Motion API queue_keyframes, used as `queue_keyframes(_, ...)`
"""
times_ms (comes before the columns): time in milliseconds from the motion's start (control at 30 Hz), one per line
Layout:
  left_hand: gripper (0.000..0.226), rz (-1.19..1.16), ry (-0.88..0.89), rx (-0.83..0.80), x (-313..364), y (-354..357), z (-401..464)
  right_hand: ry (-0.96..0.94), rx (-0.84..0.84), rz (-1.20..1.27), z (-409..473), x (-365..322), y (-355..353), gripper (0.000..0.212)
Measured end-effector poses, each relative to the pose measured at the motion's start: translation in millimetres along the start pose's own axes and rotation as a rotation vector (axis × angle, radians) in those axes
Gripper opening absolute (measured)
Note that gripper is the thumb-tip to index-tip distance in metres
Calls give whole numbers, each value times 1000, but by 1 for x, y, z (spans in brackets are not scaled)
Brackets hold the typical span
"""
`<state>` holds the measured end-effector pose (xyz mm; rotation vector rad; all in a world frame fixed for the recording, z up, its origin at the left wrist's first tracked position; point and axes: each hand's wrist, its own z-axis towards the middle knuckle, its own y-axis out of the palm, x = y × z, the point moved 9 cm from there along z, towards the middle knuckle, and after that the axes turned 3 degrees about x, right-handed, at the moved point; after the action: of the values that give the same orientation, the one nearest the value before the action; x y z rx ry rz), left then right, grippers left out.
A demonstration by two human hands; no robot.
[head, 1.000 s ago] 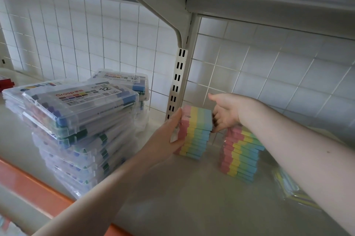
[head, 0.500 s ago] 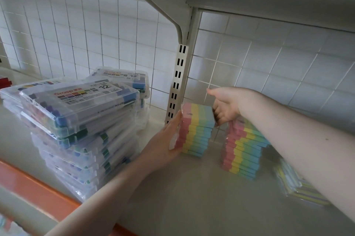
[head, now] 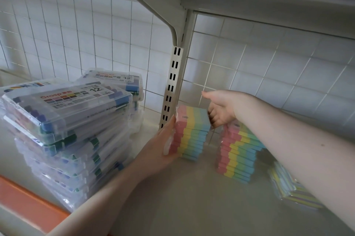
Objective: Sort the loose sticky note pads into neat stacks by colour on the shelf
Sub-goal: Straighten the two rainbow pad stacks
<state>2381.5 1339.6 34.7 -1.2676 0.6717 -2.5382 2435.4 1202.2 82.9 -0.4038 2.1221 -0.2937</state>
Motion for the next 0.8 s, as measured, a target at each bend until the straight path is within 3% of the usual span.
queue_keyframes(333,85,-83,-23,-62,-1,10,-1,-8,-6,-16,-1,-1,2,74)
queue_keyframes(467,57,-374,-148,-25,-3,7,9,13,-16,-8,1,1,2,75)
queue_keyframes(600,27,-414,-199,32,3,1,21,19,-29,-18,0,4,5,72)
queue_keyframes(800,24,-433,-277,75,-6,4,27,33,-38,-17,7,11,4,82)
